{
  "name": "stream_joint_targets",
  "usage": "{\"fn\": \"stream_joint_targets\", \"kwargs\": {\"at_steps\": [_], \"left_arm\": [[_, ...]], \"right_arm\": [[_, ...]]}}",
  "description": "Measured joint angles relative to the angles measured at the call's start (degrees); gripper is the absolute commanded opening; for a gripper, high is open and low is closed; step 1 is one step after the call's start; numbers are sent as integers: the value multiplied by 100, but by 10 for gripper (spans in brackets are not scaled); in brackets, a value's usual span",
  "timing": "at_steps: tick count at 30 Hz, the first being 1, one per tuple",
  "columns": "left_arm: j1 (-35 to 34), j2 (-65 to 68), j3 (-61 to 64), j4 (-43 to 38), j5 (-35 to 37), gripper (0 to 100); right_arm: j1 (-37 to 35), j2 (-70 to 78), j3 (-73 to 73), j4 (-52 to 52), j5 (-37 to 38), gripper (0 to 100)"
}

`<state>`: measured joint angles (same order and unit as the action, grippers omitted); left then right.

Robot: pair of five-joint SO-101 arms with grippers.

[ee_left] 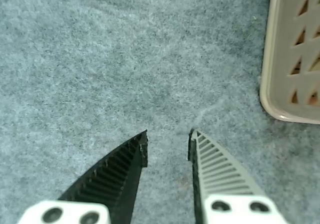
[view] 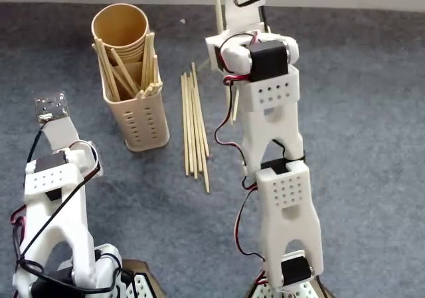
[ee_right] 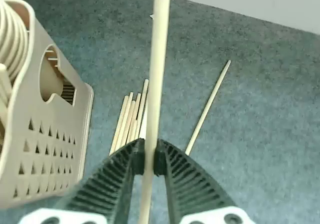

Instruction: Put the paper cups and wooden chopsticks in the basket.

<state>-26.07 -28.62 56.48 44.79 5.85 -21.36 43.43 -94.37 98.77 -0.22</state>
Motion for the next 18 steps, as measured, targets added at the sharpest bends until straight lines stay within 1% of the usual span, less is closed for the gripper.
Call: {"fn": "stream_joint_targets", "kwargs": {"at_steps": [6,10,14,18], "left_arm": [[0,0,0,0,0,165],[0,0,0,0,0,165],[0,0,0,0,0,165],[0,0,0,0,-70,165]], "right_arm": [[-325,-730,0,-862,0,5],[-791,-1029,-18,-1503,211,5],[-1266,-1037,-18,-2303,255,5],[-1811,-976,-26,-2787,273,5]]}}
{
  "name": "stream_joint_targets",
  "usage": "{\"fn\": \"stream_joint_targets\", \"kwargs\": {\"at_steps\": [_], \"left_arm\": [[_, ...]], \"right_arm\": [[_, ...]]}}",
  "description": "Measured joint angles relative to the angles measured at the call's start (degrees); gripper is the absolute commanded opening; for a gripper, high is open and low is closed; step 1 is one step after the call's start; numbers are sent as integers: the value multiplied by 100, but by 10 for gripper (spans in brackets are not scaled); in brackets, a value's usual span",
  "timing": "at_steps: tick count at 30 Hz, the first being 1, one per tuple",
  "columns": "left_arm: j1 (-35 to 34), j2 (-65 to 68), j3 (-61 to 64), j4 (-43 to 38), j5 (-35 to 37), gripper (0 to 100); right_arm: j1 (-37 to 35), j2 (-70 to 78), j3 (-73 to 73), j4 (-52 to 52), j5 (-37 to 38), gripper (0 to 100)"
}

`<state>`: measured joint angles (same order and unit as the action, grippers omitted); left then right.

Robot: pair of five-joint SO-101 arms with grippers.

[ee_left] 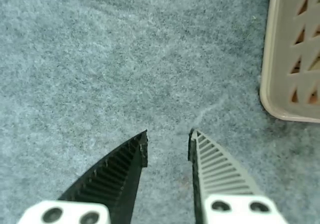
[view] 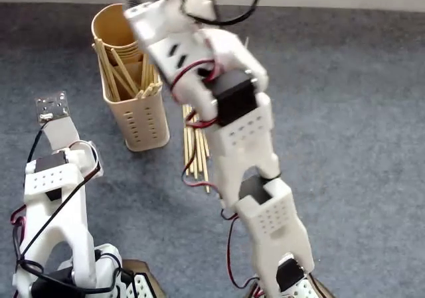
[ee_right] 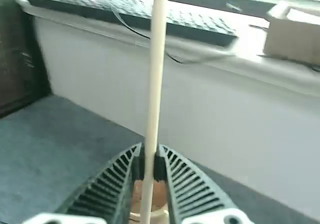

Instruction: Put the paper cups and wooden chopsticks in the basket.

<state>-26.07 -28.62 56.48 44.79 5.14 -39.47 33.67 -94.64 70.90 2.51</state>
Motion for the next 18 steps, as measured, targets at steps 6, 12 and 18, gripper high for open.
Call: {"fn": "stream_joint_targets", "kwargs": {"at_steps": [6,12,18], "left_arm": [[0,0,79,-26,-167,165],[0,0,185,-299,-176,165],[0,0,185,-308,-176,165]], "right_arm": [[-193,721,0,-202,0,5],[0,1222,0,-202,-501,5],[97,1248,0,360,-563,5]]}}
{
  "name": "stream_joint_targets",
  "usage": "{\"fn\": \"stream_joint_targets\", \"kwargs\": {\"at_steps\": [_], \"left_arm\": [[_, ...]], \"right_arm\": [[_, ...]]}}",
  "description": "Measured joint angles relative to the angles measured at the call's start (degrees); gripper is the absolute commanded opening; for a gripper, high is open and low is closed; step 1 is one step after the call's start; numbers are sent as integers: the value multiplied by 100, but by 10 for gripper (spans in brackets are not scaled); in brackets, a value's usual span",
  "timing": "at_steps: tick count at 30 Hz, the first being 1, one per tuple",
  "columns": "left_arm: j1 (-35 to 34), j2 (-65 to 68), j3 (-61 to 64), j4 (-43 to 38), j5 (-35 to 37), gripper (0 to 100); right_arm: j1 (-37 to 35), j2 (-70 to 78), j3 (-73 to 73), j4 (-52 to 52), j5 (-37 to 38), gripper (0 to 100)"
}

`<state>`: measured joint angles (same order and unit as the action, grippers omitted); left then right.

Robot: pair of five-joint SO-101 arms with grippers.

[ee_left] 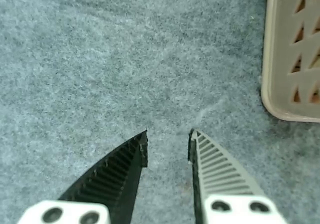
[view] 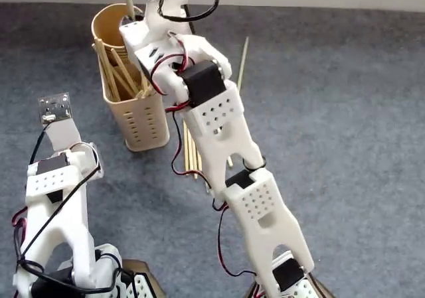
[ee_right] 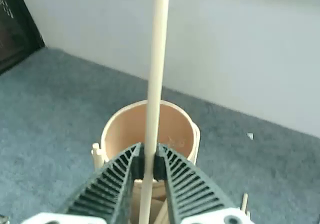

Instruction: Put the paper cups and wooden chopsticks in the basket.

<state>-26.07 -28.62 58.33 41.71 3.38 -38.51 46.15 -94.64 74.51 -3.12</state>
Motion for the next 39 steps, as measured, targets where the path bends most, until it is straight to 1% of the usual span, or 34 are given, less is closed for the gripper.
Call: {"fn": "stream_joint_targets", "kwargs": {"at_steps": [5,16,22,29,39], "left_arm": [[0,0,0,0,0,165],[0,0,0,0,0,165],[0,0,0,0,0,165],[0,0,0,0,0,165],[0,0,0,0,0,165]], "right_arm": [[0,0,0,527,0,5],[-26,-220,0,1125,0,6],[-202,-334,0,1152,0,6],[-220,-967,0,1204,0,6],[-378,-1002,0,1336,9,6]]}}
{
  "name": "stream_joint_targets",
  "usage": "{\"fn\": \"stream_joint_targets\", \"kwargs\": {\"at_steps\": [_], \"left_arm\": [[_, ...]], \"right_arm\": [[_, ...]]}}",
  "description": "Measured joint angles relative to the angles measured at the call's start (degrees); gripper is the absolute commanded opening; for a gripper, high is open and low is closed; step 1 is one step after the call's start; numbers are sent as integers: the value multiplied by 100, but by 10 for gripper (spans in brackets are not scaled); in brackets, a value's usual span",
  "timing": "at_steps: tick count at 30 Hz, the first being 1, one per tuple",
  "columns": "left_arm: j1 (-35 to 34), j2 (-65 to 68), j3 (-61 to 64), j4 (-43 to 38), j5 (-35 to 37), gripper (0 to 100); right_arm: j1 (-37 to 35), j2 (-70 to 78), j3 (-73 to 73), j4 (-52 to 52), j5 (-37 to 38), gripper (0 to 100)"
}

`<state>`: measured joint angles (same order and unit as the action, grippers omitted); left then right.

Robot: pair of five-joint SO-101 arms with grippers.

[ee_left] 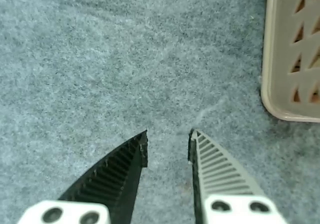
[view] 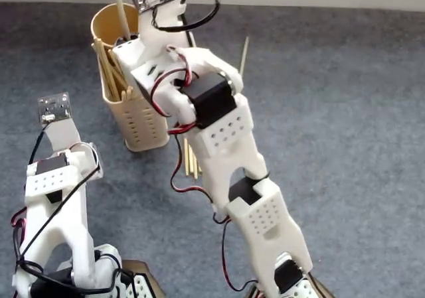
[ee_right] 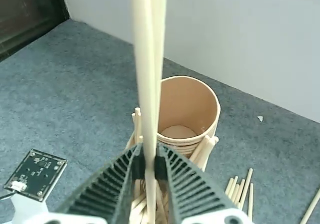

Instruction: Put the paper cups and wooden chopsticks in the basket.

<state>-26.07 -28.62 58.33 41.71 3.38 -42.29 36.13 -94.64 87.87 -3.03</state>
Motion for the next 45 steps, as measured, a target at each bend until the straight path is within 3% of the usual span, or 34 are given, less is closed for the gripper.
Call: {"fn": "stream_joint_targets", "kwargs": {"at_steps": [3,11,22,30,33,38,42,45], "left_arm": [[0,0,0,0,0,165],[0,0,0,0,0,165],[0,0,0,0,0,165],[0,0,0,0,0,165],[0,0,0,0,0,165],[0,0,0,0,0,165],[0,0,0,0,0,165],[0,0,0,0,0,165]], "right_arm": [[0,0,0,-70,0,13],[-26,0,0,-132,0,157],[-26,0,0,-105,536,163],[273,-360,26,1213,826,163],[774,-905,818,1257,607,163],[1029,-1767,3464,1257,607,163],[1169,-2224,5503,1204,1213,163],[1407,-2189,6945,484,1565,163]]}}
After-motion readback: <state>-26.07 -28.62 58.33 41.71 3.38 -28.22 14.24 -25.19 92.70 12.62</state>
